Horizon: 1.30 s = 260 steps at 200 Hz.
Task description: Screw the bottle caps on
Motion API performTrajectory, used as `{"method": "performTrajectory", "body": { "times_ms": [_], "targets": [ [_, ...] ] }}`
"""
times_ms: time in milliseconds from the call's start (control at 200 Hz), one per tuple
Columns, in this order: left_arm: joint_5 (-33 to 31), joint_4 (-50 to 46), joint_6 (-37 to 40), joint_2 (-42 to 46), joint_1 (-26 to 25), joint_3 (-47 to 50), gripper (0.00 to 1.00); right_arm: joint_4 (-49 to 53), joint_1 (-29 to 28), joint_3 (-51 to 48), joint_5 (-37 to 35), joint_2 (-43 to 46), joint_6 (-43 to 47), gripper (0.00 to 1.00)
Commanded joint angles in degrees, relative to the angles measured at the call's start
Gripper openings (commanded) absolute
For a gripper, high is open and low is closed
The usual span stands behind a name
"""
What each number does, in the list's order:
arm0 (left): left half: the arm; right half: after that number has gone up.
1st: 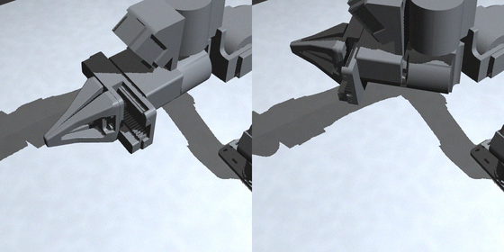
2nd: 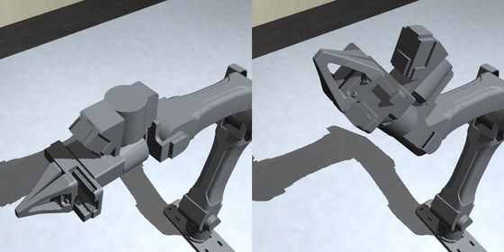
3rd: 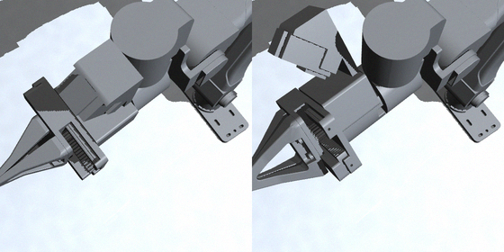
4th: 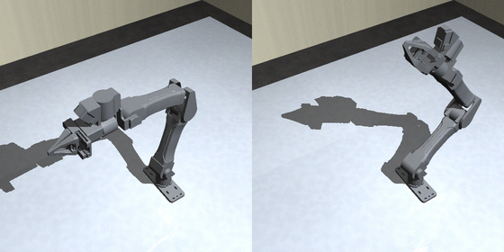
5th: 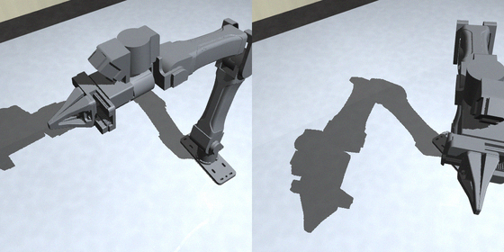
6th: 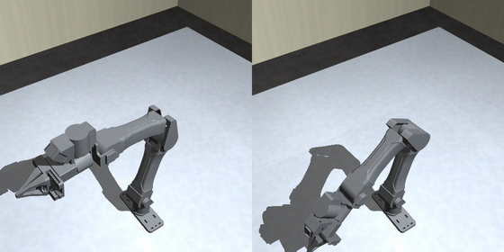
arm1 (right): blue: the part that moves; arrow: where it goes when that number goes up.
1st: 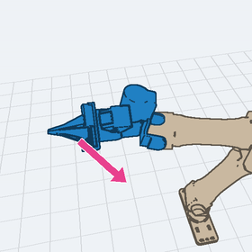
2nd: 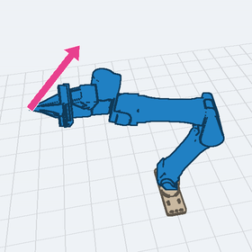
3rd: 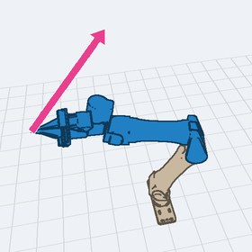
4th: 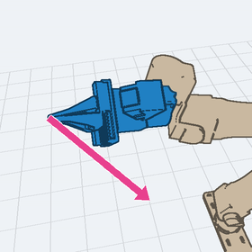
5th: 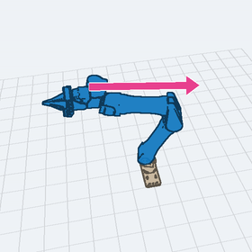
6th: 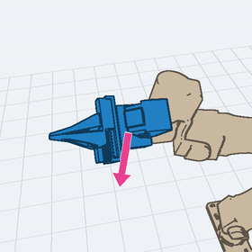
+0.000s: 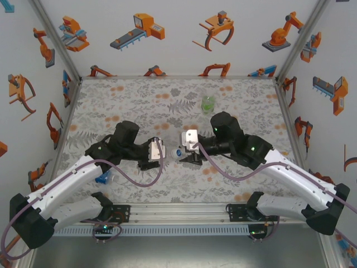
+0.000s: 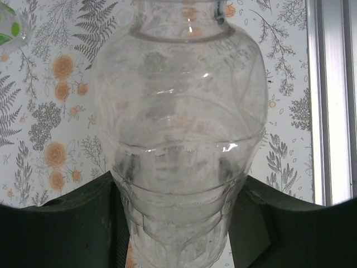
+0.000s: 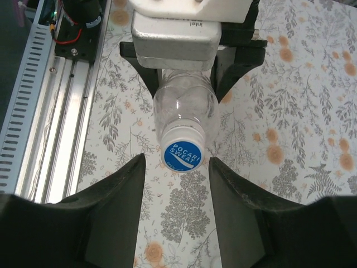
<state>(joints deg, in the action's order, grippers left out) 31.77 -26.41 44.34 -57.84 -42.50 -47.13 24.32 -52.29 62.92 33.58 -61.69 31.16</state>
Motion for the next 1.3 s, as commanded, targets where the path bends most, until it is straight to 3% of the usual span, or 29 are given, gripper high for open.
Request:
{"method": "performTrajectory", "body": {
  "times_ms": [0, 416, 516, 661, 721, 871, 961, 1031, 1167, 1297],
  "targets": [
    [2.32, -0.83, 1.19, 0.28, -0.26, -1.73, 0.0, -4.32, -0.17, -0.51, 1.75, -0.04, 0.33, 0.46],
    [2.42, -0.89, 1.26, 0.54, -0.25, -1.73, 0.0, -5.05, -0.17, -1.35, 1.57, -1.43, 0.03, 0.39],
    [2.33, -0.91, 1.26, 0.5, -0.22, -1.73, 0.0, -5.09, -0.18, -1.39, 1.32, -1.41, -0.26, 0.33],
    [2.25, -0.9, 1.17, 0.54, -0.24, -1.71, 0.0, -7.5, -0.21, -1.78, -0.95, -1.33, -6.88, 0.12],
    [2.07, -0.9, 1.15, 0.53, -0.3, -1.73, 0.0, -9.34, -0.18, -1.99, -3.1, -1.41, -14.2, 0.0],
    [0.97, -0.7, 0.81, 0.11, -0.3, -1.99, 0.0, -13.42, -0.35, -2.86, -19.39, -1.74, -49.6, 0.0],
    [-0.27, -0.7, 0.5, -0.27, -0.3, -2.34, 0.0, -4.92, -0.32, -1.18, -30.45, -2.87, -74.05, 0.0],
    [-0.97, -0.73, 0.27, -0.26, -0.31, -2.39, 0.0, -1.0, -0.34, -1.54, -31.54, -3.68, -90.53, 0.0],
    [-0.83, -0.65, 0.43, -0.25, -0.32, -2.33, 0.0, -7.18, -0.4, -5.2, -28.49, -4.16, -105.14, 0.0],
    [-0.24, -0.66, 0.29, -0.32, -0.38, -2.33, 0.0, -7.65, -0.36, -4.66, -28.74, -4.66, -105.35, 0.0]
  ]
}}
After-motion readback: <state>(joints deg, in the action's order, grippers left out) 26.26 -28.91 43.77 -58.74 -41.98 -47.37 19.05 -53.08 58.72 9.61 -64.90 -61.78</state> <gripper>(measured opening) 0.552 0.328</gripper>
